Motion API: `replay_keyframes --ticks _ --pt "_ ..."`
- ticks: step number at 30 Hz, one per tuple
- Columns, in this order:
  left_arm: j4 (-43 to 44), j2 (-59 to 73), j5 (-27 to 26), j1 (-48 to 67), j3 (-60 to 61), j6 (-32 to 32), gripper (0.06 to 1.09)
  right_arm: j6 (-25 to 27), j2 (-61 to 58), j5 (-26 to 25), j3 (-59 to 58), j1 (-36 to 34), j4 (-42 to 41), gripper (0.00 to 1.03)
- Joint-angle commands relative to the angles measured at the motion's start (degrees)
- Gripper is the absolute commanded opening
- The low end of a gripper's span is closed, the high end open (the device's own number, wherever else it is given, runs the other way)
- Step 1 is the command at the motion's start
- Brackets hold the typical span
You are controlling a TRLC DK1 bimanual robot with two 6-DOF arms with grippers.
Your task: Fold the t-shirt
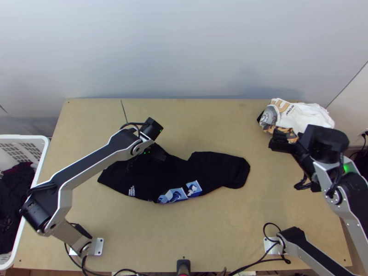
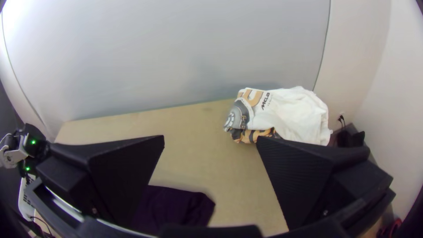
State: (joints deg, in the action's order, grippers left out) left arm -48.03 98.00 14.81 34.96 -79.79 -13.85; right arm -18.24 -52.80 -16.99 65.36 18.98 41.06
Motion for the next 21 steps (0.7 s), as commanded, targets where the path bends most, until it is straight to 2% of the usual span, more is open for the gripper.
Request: replay_keyframes --ticks 1,5,7,9,12,13,21 --pt "2.2 4.4 -0.7 -1.5 -0.5 0.5 0.97 -0.3 -2.0 0.6 -1.9 2.1 -0.5 0.98" --pt "3.7 7.2 -1.3 -1.6 -2.4 1.4 0.88 -0.3 -4.4 1.9 -3.8 2.6 -3.9 0.98" --pt "5.1 8.3 -2.5 -1.7 -2.9 2.4 0.78 -0.3 -6.8 2.7 -3.8 3.2 -5.1 0.98" --pt "7.0 8.7 -4.1 -1.9 -3.1 3.2 0.59 -0.2 -9.8 3.4 -3.3 4.0 -6.3 0.98" --pt "9.5 8.7 -7.1 -2.5 -3.2 3.5 0.16 -1.1 -14.5 5.3 -2.2 4.6 -7.9 0.98" --pt "9.4 9.0 -7.5 -3.1 -3.5 3.5 0.10 -1.5 -16.2 5.7 -1.6 5.1 -8.1 0.98" --pt "5.8 6.5 -7.6 -7.3 -6.0 3.3 0.10 -3.3 -27.6 8.0 3.5 9.6 -10.7 0.98"
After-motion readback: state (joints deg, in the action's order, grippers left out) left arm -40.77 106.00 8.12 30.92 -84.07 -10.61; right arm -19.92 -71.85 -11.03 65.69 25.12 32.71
